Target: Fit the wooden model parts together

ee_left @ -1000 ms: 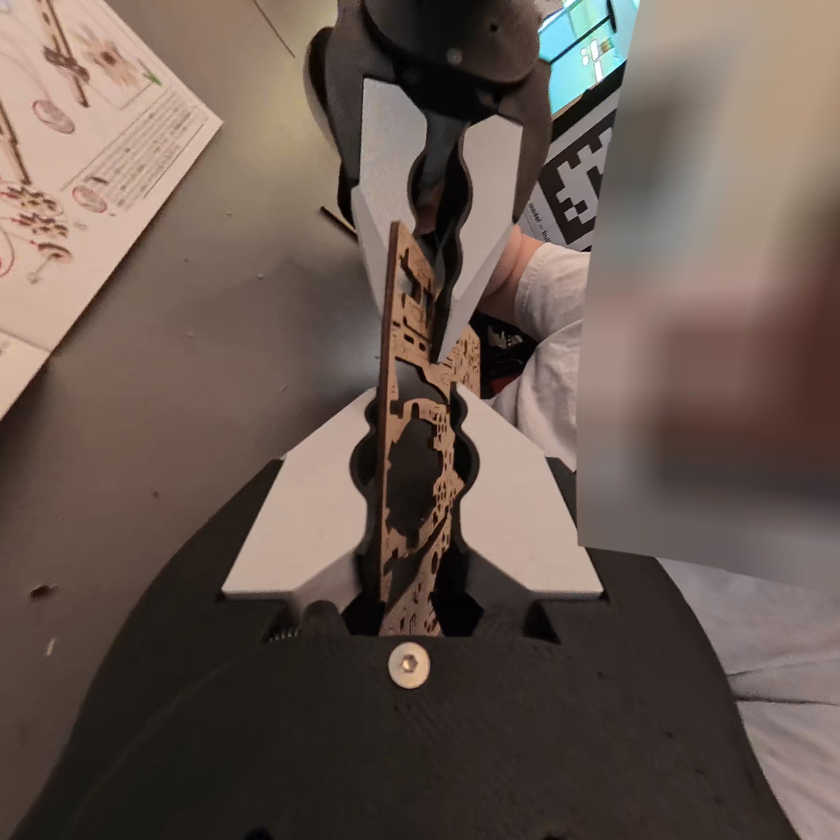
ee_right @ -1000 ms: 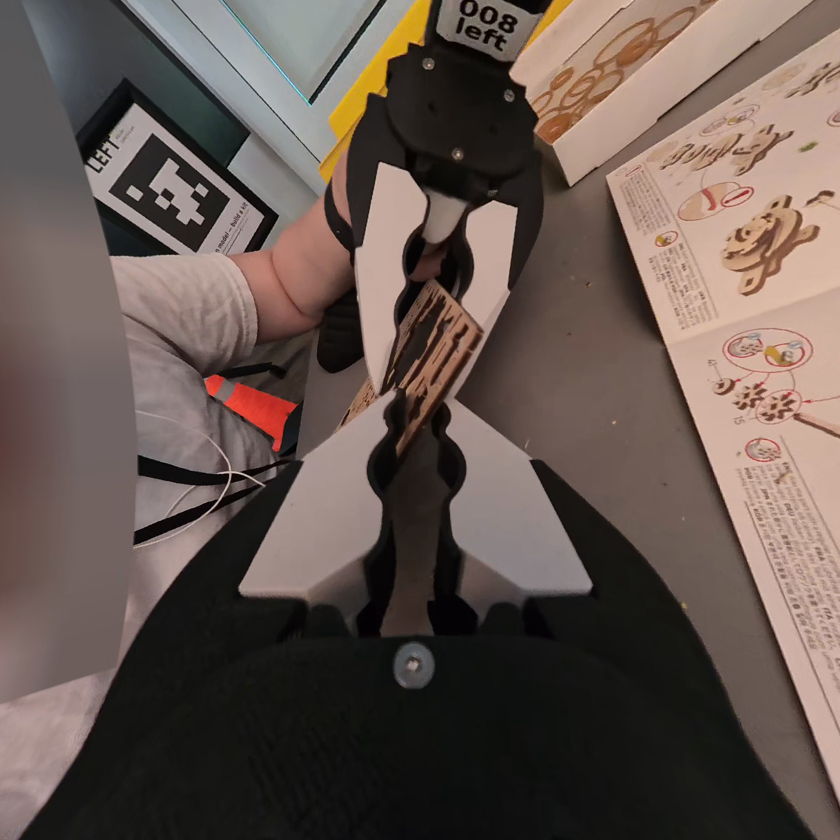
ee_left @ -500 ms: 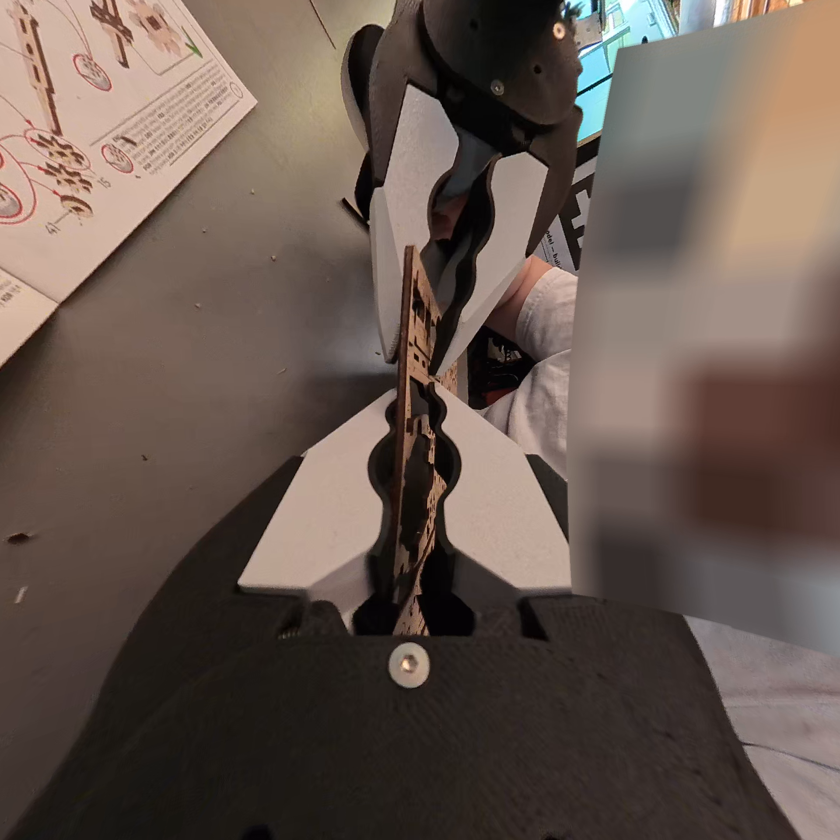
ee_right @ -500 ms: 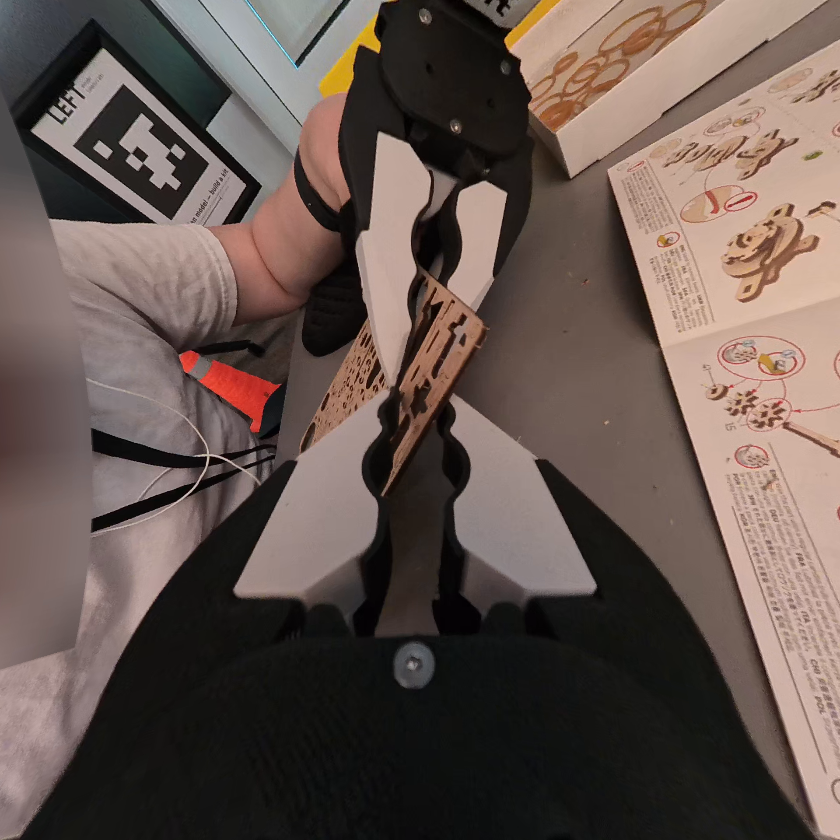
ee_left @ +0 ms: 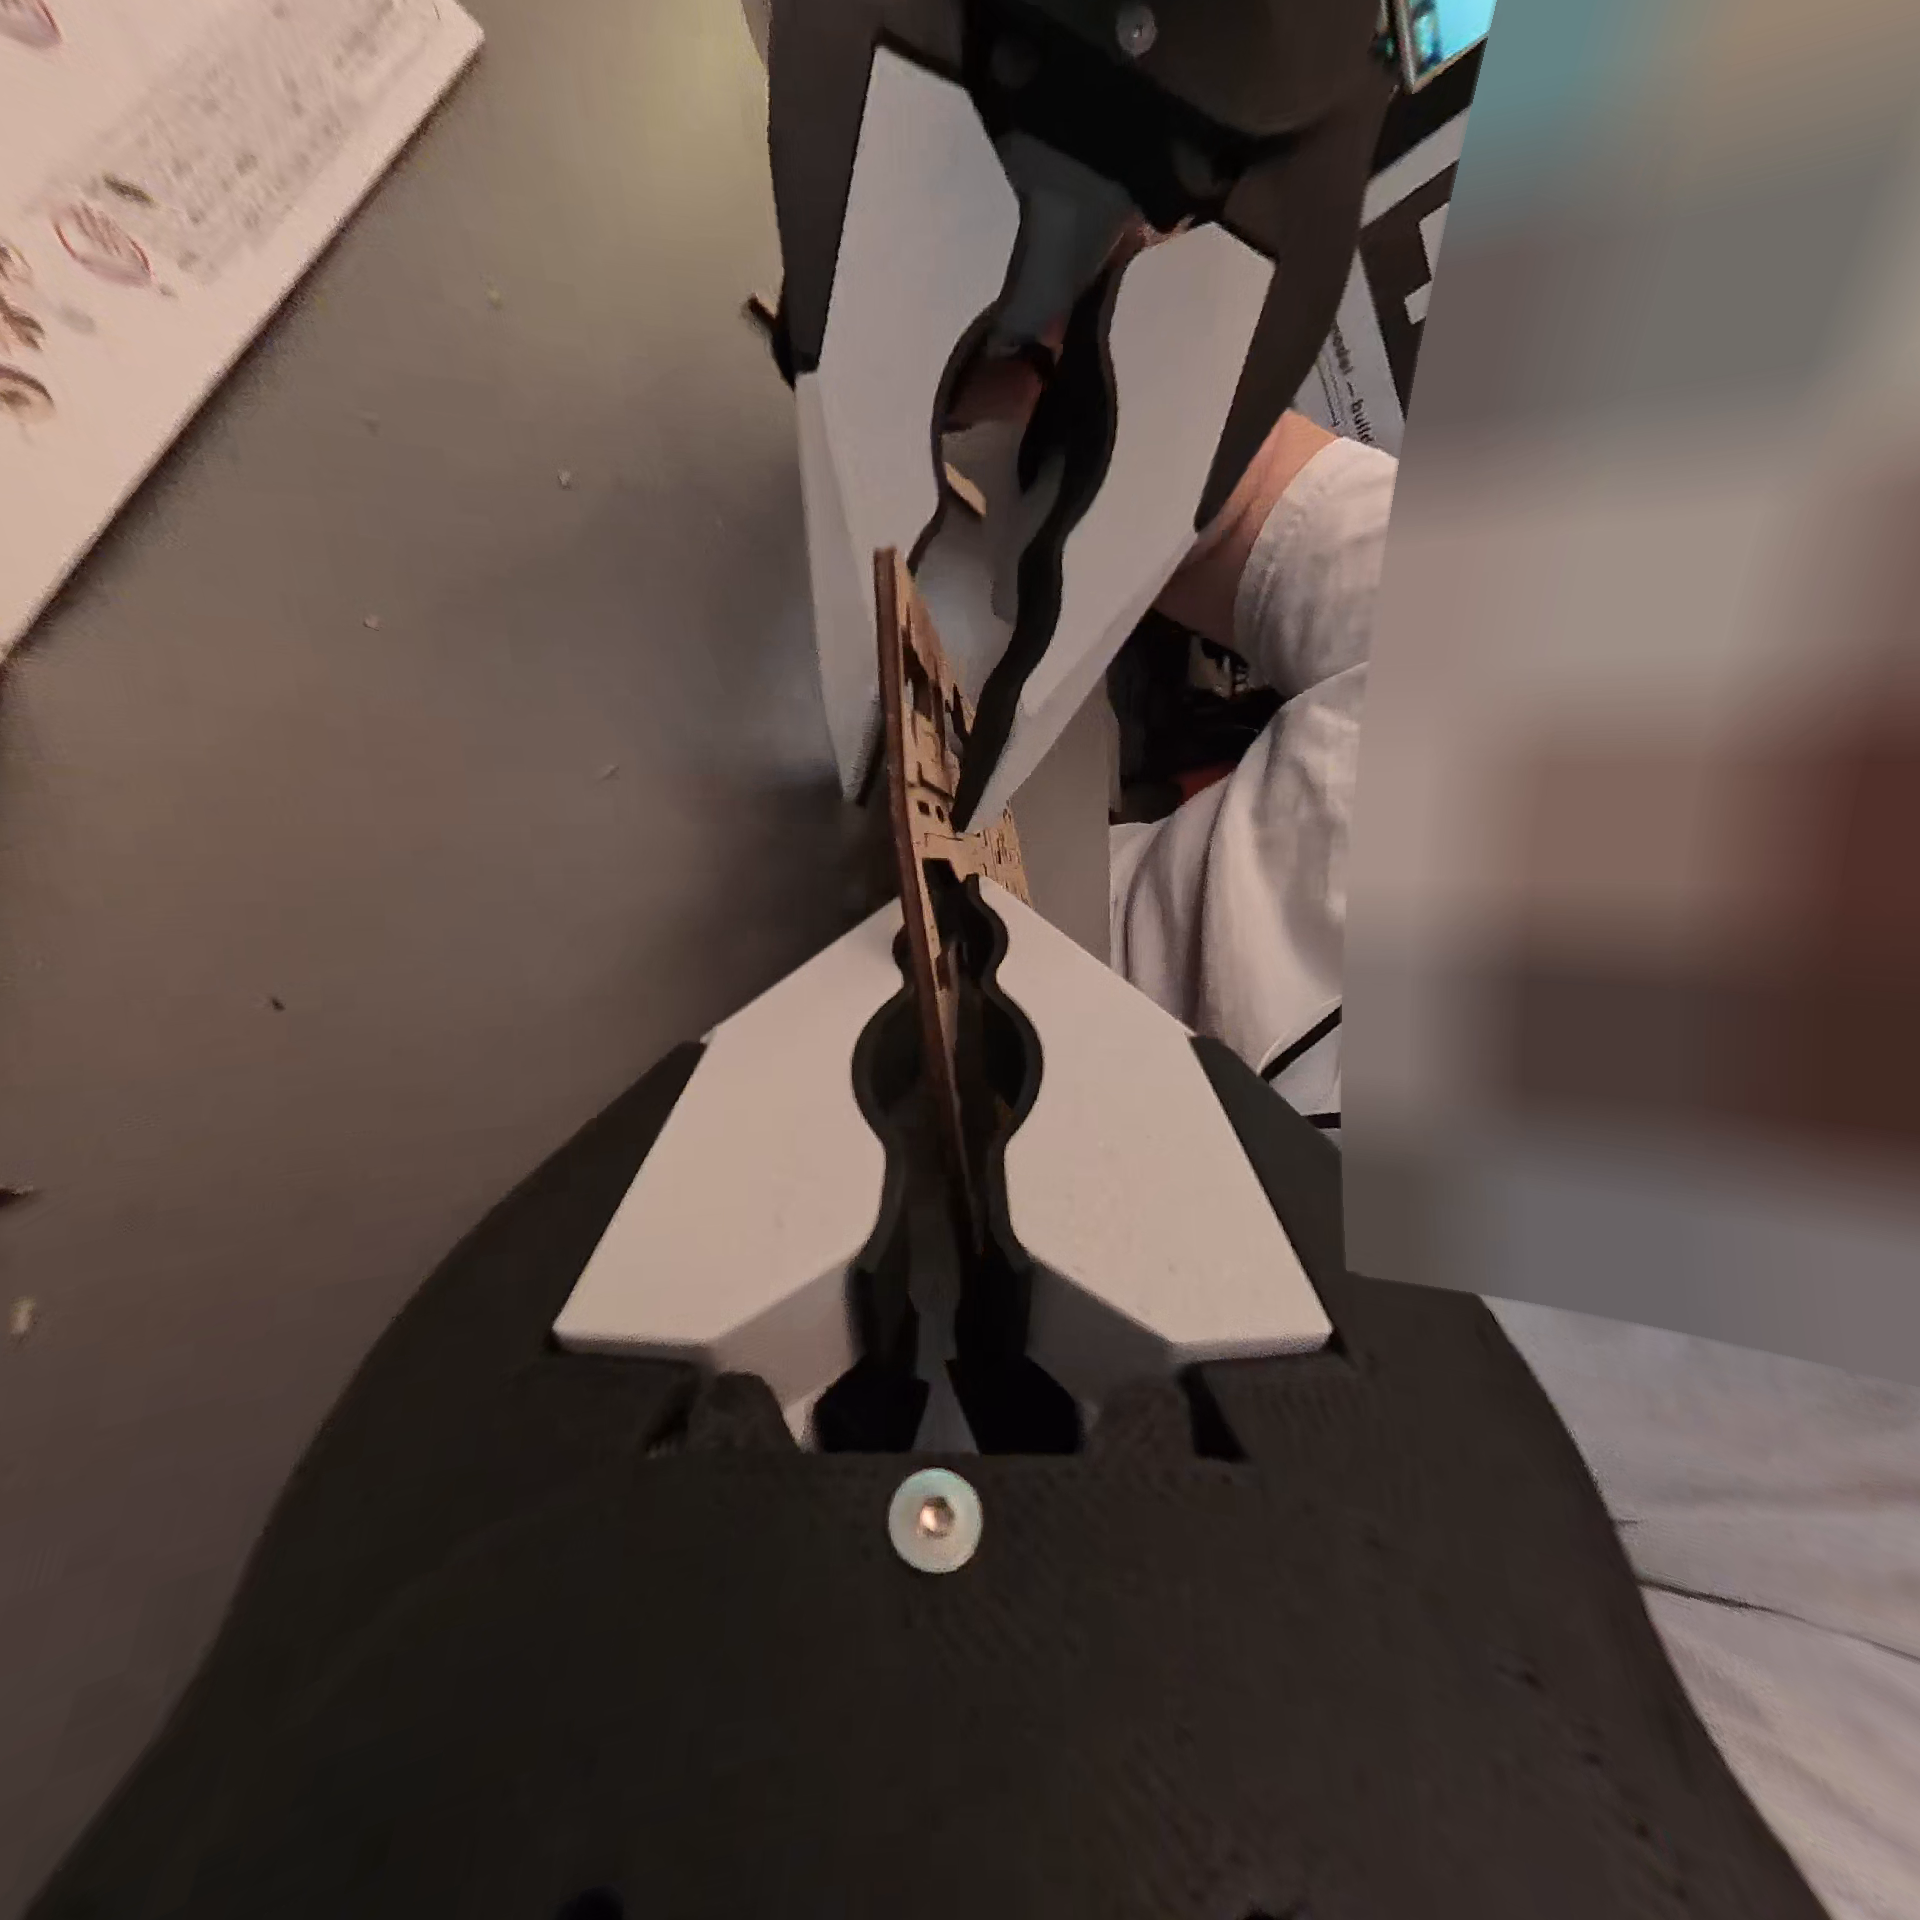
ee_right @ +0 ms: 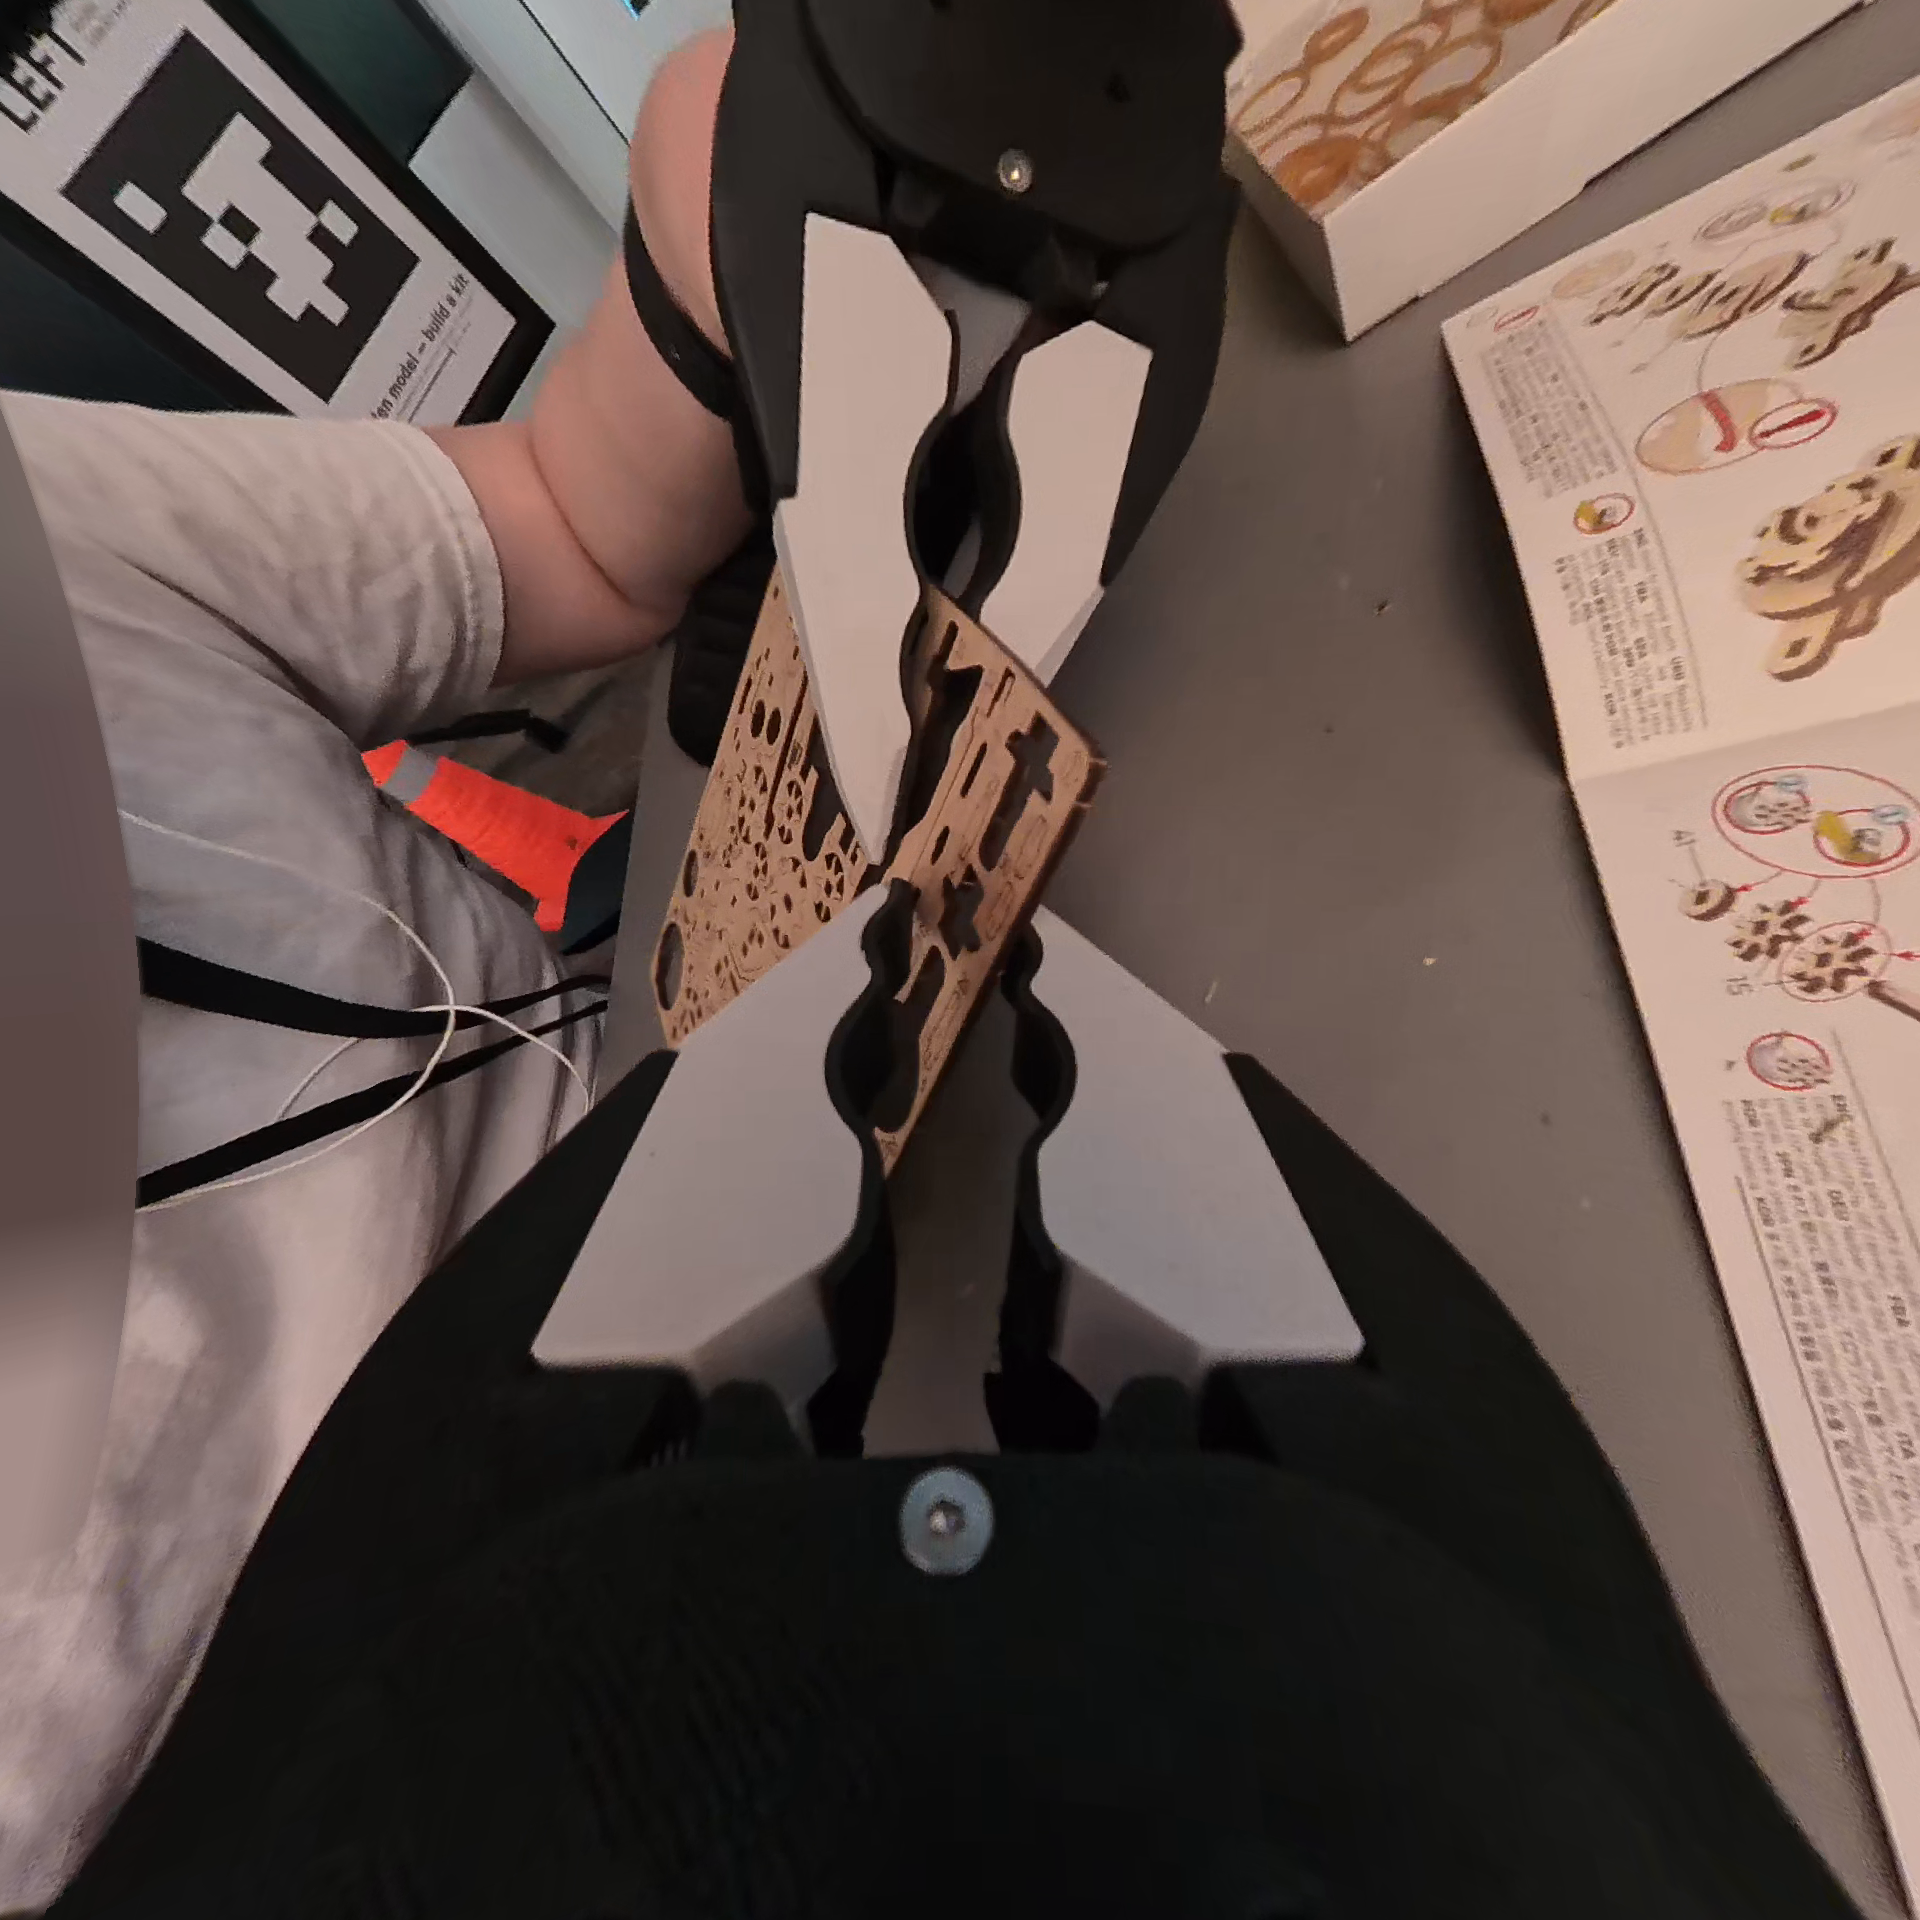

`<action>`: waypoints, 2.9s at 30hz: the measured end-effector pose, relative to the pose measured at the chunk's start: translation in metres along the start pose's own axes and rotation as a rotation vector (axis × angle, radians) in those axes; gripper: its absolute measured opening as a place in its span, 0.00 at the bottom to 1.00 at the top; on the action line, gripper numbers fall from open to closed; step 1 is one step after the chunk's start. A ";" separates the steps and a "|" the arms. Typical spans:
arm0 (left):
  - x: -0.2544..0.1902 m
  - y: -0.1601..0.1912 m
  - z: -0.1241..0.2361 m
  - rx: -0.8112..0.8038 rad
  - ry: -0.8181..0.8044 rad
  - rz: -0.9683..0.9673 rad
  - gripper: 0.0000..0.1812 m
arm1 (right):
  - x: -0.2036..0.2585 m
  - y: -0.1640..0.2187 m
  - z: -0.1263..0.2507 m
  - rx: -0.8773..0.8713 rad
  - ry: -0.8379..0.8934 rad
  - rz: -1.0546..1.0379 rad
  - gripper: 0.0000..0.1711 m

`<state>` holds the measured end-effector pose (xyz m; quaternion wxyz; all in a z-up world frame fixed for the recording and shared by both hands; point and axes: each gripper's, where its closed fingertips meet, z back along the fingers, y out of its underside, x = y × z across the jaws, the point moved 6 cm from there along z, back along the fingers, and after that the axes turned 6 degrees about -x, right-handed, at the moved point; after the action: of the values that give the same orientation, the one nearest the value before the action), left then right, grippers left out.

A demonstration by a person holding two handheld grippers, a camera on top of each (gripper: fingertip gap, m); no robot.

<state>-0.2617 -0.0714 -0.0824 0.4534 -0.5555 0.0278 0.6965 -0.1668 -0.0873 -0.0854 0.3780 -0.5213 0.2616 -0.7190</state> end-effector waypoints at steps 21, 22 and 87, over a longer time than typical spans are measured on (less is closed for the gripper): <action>0.006 -0.006 0.001 -0.068 0.051 -0.004 0.01 | -0.003 -0.002 0.002 -0.024 0.030 -0.005 0.08; 0.006 -0.006 0.001 -0.063 0.044 -0.008 0.01 | -0.003 -0.001 0.001 -0.019 0.033 -0.003 0.08; 0.008 -0.001 -0.005 -0.044 -0.014 -0.018 0.00 | -0.003 0.008 0.001 0.128 0.163 0.114 0.17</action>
<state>-0.2572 -0.0685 -0.0896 0.4473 -0.5608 0.0042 0.6967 -0.1634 -0.0898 -0.0932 0.4285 -0.4201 0.2741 -0.7515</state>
